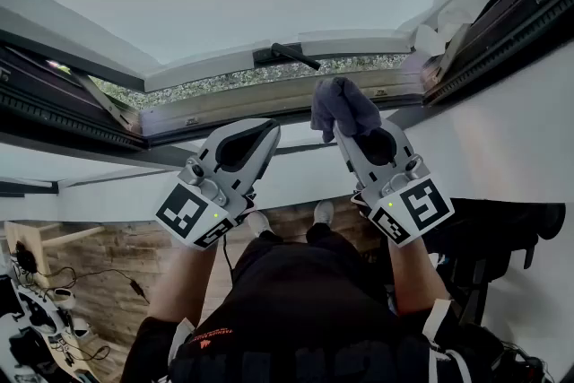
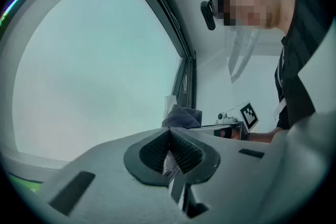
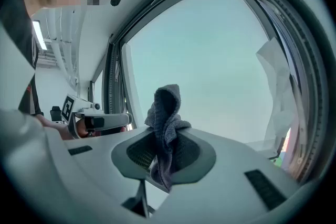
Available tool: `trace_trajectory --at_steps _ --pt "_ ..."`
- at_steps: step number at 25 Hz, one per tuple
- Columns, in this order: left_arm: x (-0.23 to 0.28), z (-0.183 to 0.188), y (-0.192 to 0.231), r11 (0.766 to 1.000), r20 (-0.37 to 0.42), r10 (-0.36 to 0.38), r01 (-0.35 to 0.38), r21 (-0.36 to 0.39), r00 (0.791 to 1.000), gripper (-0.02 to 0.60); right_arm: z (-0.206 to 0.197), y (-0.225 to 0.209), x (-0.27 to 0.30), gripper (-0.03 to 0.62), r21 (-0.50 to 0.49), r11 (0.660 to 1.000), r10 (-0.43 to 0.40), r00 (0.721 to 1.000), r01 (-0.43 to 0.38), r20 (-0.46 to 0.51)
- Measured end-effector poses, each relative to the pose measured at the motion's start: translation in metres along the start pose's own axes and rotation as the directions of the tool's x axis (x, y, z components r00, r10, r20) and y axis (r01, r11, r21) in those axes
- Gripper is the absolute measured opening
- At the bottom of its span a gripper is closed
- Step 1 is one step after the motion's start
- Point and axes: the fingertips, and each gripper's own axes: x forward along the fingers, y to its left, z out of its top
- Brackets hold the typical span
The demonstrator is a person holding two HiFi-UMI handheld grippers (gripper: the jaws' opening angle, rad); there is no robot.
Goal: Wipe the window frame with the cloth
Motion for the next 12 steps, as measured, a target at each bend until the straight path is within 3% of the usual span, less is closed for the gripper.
trace_trajectory --at_steps 6,12 --pt "0.001 -0.003 0.003 1.0 0.003 -0.006 0.006 -0.003 1.0 0.02 -0.001 -0.002 0.001 0.055 0.0 1.0 -0.013 1.0 0.013 0.007" --pt "0.017 -0.01 -0.001 0.999 -0.007 -0.038 0.038 -0.011 0.999 0.02 0.008 -0.025 -0.012 0.055 -0.006 0.996 -0.085 0.995 0.086 0.044"
